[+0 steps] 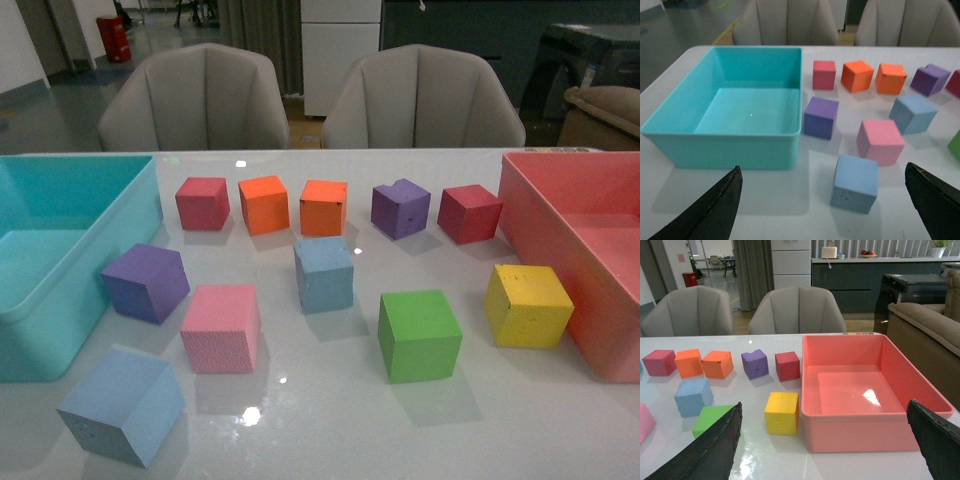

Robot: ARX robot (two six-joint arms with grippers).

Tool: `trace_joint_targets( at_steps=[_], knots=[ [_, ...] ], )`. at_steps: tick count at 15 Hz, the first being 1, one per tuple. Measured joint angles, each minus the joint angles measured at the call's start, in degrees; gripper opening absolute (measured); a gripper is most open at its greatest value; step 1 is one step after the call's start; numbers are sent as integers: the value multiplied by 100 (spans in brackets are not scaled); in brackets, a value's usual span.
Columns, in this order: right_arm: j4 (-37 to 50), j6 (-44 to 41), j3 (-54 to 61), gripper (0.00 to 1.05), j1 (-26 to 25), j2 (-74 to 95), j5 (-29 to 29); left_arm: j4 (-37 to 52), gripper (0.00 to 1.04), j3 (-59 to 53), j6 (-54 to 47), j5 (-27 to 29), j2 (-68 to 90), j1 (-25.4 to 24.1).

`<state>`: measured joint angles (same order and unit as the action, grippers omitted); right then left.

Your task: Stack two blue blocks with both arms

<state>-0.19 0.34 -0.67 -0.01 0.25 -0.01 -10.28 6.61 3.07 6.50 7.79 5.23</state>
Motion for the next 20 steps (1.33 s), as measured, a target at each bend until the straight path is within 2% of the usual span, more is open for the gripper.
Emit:
trace_joint_targets(
  at_steps=[2,5,6,9,13,20],
  knots=[
    [0,0,0,98,0,0,0,743,98,166,61,-20,529,184],
    [-2,0,0,98,0,0,0,2361,98,212,153,-247,2662,769],
    [0,0,0,98,0,0,0,3130,98,387,192,-319,3777,824],
    [0,0,0,98,0,0,0,4124,98,894,249,-619,6015,739],
    [-2,0,0,98,0,0,0,4325,98,1270,256,-828,7681,448],
    [-2,0,0,98,0,0,0,4603,98,1515,256,-1008,8476,337]
  ],
)
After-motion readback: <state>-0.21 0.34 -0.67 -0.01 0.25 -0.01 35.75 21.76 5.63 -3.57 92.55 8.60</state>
